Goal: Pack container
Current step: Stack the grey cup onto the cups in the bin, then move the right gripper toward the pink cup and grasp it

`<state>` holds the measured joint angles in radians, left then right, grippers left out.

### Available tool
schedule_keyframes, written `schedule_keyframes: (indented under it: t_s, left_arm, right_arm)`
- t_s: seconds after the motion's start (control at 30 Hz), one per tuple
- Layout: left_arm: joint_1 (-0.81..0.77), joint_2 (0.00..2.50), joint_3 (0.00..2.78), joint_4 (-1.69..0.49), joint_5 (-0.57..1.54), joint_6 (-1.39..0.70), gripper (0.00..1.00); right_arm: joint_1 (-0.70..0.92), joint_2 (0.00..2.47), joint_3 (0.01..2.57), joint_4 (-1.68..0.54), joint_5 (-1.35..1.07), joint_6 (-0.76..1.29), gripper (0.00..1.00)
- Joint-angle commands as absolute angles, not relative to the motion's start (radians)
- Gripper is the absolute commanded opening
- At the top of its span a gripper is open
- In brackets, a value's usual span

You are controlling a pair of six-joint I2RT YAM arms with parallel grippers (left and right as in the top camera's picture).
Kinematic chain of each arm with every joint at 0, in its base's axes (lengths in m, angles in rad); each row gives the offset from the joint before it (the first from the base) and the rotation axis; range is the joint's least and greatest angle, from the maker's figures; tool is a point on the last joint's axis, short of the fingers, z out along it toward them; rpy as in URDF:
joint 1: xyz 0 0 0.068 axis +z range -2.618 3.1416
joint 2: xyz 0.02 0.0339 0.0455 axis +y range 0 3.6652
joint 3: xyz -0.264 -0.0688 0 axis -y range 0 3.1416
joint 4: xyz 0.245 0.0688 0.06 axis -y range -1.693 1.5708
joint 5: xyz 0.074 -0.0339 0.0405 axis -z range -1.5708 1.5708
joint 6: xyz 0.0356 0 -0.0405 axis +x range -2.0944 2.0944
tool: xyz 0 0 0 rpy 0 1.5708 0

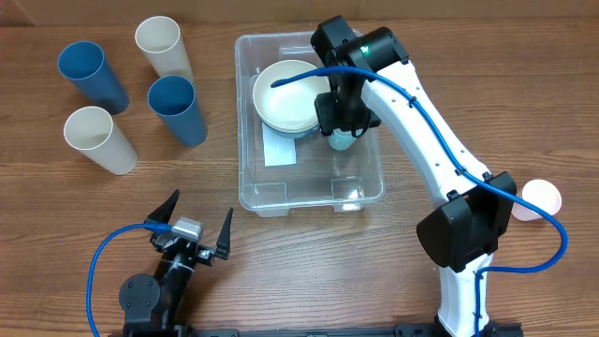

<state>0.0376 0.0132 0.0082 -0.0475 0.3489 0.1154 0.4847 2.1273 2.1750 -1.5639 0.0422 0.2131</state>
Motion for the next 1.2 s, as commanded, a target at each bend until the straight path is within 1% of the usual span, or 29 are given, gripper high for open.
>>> schedule_keyframes:
  t_s: [0.0,0.03,0.13,0.2,0.33,0.4,0.43,0.53,0.63,0.67,0.7,0.77,0.87,1.0,1.17]
  left_arm:
    - [0.046,0.004,0.005,-0.047,0.363,0.123,1.00]
    - [0.046,0.004,0.005,-0.047,0.363,0.123,1.00]
    - [0.046,0.004,0.005,-0.047,0.363,0.123,1.00]
    - [0.046,0.004,0.005,-0.047,0.363,0.123,1.00]
    - [0.046,0.004,0.005,-0.047,0.363,0.123,1.00]
    - [0.046,0.004,0.005,-0.047,0.363,0.123,1.00]
    - [0.046,0.004,0.005,-0.047,0.363,0.123,1.00]
    - [0.046,0.004,0.005,-0.047,0.363,0.124,1.00]
    - [0.046,0.004,0.005,-0.047,0.363,0.123,1.00]
    - [0.046,0.004,0.005,-0.047,0.363,0.123,1.00]
    - [0.046,0.004,0.005,-0.047,0.363,0.123,1.00]
    - [0.046,0.004,0.005,-0.047,0.363,0.123,1.00]
    - [0.046,0.004,0.005,-0.047,0.363,0.123,1.00]
    - [0.046,0.004,0.005,-0.047,0.363,0.123,1.00]
    - [0.046,0.004,0.005,-0.047,0.363,0.123,1.00]
  right_arm:
    - [0.467,2.121,2.266,-1.639,0.089,0.248,0.62]
    - [0.456,2.121,2.299,-1.687,0.105,0.260,0.62]
    - [0.422,2.067,2.319,-1.694,0.092,0.265,0.62]
    - [0.387,1.998,2.319,-1.694,0.064,0.311,0.62]
    - [0.292,1.833,2.316,-1.694,0.009,0.337,0.63]
    - [0.206,1.716,2.281,-1.694,0.015,0.342,0.67]
    - [0.171,1.674,2.255,-1.694,0.026,0.344,0.67]
    - [-0.030,1.494,2.064,-1.694,0.125,0.404,0.70]
    - [-0.240,1.405,1.840,-1.666,0.139,0.440,0.70]
    - [-0.286,1.400,1.780,-1.642,0.138,0.442,0.70]
    - [-0.352,1.406,1.665,-1.572,0.138,0.443,0.70]
    - [-0.413,1.424,1.530,-1.460,0.123,0.448,0.70]
    - [-0.492,1.484,1.403,-1.333,0.074,0.450,0.70]
    - [-0.572,1.567,1.392,-1.233,0.030,0.449,0.69]
    - [-0.570,1.636,1.390,-1.130,0.009,0.450,0.69]
